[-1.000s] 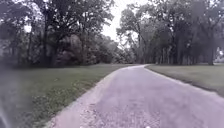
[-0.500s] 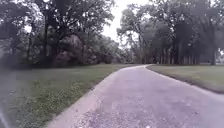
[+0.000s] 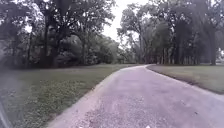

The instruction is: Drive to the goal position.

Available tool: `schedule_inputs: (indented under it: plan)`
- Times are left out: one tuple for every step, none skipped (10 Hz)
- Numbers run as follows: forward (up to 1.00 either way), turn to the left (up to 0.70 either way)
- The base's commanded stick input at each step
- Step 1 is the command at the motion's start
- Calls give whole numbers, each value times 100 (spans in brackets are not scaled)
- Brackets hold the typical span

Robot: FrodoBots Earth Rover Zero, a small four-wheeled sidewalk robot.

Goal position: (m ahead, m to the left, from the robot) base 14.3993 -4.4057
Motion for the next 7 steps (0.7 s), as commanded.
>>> schedule_inputs:
  plan:
    - [70,0]
    - [70,0]
    - [70,0]
    - [70,0]
    - [70,-2]
    - [70,-7]
    - [70,-13]
